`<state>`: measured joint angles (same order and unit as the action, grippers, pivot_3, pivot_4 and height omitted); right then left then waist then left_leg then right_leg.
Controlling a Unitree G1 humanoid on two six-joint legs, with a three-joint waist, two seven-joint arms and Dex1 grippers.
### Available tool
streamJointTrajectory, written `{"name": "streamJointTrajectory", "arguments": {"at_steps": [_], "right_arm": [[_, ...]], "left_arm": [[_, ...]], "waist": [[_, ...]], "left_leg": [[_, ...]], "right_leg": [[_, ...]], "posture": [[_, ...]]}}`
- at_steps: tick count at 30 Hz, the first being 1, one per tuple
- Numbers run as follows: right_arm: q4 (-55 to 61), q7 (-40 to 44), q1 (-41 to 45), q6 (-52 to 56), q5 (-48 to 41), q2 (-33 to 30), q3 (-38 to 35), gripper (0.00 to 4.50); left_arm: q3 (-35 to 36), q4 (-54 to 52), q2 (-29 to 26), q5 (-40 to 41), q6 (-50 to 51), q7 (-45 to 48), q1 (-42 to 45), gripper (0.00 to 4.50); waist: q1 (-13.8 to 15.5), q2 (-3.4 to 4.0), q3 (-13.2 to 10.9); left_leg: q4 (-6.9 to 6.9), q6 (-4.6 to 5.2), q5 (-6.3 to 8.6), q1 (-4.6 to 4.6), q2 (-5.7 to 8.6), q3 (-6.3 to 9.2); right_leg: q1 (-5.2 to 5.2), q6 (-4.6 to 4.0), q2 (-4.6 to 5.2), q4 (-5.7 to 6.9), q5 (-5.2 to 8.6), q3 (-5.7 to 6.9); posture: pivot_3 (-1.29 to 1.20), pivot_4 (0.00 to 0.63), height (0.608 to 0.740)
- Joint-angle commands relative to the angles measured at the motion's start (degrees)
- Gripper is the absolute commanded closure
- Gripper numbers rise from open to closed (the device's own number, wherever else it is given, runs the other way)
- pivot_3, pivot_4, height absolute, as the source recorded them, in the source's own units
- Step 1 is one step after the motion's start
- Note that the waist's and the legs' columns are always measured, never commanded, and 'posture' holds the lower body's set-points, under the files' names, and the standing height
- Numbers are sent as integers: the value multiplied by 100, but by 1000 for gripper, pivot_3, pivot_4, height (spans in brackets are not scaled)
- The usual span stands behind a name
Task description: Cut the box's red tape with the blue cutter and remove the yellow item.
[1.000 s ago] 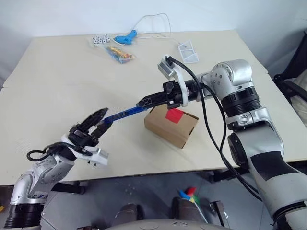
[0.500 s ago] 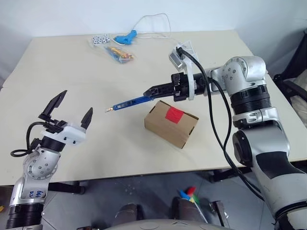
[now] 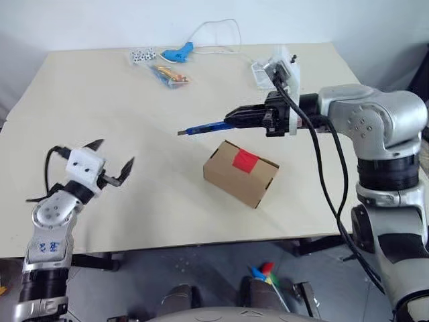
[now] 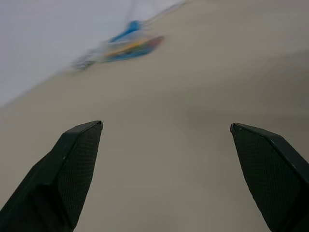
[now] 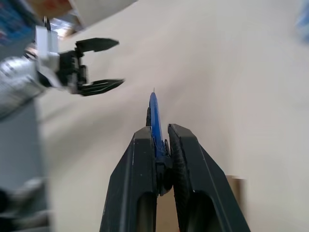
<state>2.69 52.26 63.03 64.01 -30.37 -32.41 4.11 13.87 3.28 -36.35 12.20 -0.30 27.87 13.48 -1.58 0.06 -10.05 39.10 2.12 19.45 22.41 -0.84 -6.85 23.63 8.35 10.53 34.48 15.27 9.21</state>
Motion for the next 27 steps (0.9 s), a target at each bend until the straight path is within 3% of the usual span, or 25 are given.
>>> {"name": "streamJointTrajectory", "arguments": {"at_steps": [1,11,14,20,26,27], "right_arm": [[615,-169,-168,-344,49,-243,-231,4371],[1432,-641,-625,-286,-55,-1087,-801,4371],[1539,-723,-734,-214,-93,-1333,-970,4371],[1850,-792,-1020,-152,-185,-1647,-1132,4371],[2108,-894,-1196,-58,-303,-1869,-1244,4371],[2174,-923,-1229,-2,-346,-1908,-1285,4371]], "left_arm": [[-91,-213,-134,509,515,622,362,0],[-468,-252,-476,1482,2275,2109,1705,0],[-763,-224,-603,1431,2592,2470,2090,595],[-1443,-52,-343,1219,3077,2682,3030,2459],[-2126,385,203,742,3455,2492,3928,4418],[-2288,465,324,676,3624,2494,4108,4466]], "waist": [[-11,0,0],[14,-5,-3],[21,-6,-4],[29,-11,-7],[41,-16,-10],[56,-17,-10]], "left_leg": [[0,-1,0,-2,-1,-3],[0,-3,-2,-1,-1,-5],[0,-3,-2,-1,0,-7],[1,-3,-2,0,-1,-12],[2,-3,-2,0,0,-19],[3,-3,-3,2,0,-22]], "right_leg": [[0,0,-2,0,0,0],[-3,0,-6,-5,0,-2],[-6,0,-6,-7,0,-1],[-9,0,-8,-13,0,-2],[-11,0,-10,-16,0,-2],[-12,0,-11,-20,0,-1]], "posture": [[0,150,740],[0,150,740],[0,150,740],[0,150,740],[0,150,740],[0,150,740]]}}
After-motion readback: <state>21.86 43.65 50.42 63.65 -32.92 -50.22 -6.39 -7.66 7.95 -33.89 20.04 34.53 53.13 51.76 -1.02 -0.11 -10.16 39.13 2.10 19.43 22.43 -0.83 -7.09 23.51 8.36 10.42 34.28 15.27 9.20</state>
